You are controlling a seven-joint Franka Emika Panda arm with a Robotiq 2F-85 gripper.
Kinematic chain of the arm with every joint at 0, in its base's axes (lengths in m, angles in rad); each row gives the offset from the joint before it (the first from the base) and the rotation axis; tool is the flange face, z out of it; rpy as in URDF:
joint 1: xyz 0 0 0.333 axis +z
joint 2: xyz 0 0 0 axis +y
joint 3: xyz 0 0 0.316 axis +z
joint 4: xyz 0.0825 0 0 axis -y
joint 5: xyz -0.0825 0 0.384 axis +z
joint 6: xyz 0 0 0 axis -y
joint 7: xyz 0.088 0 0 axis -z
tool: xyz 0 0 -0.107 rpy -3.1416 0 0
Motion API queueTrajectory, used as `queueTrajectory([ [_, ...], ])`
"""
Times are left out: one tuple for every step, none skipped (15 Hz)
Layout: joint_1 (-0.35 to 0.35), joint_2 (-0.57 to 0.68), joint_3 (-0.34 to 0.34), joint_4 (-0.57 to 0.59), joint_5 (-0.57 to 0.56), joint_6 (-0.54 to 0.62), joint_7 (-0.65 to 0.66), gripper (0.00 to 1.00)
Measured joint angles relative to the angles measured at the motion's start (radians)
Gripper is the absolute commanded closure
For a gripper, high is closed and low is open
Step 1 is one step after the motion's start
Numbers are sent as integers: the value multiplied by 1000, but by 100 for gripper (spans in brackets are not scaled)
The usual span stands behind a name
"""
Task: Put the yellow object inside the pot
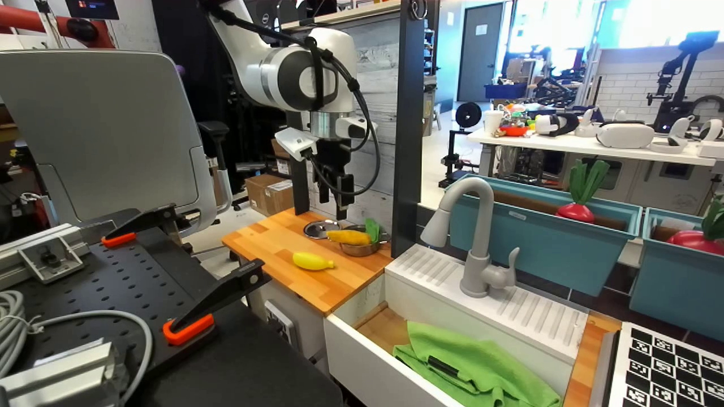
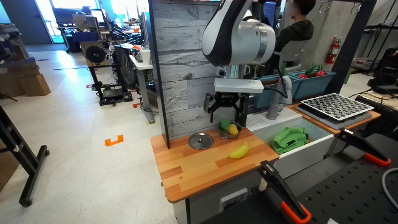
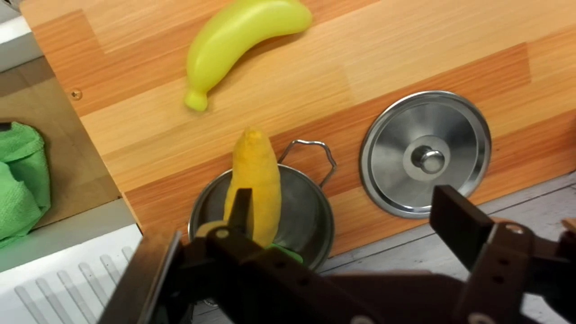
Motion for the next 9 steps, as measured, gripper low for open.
queueTrajectory([
  [0,-12,1,-15,0,1,-7,0],
  [1,-28,3,-35,-1,5,-14,0],
  [4,-48,3,-59,-2,15,-20,0],
  [7,-70,3,-88,-3,28,-28,0],
  [13,-96,4,-121,-4,42,-37,0],
  [18,-120,4,-150,-4,51,-43,0],
  [22,-139,4,-173,-4,57,-45,0],
  [24,-152,4,-187,-4,58,-47,0],
  [24,-158,4,-195,-4,58,-48,0],
])
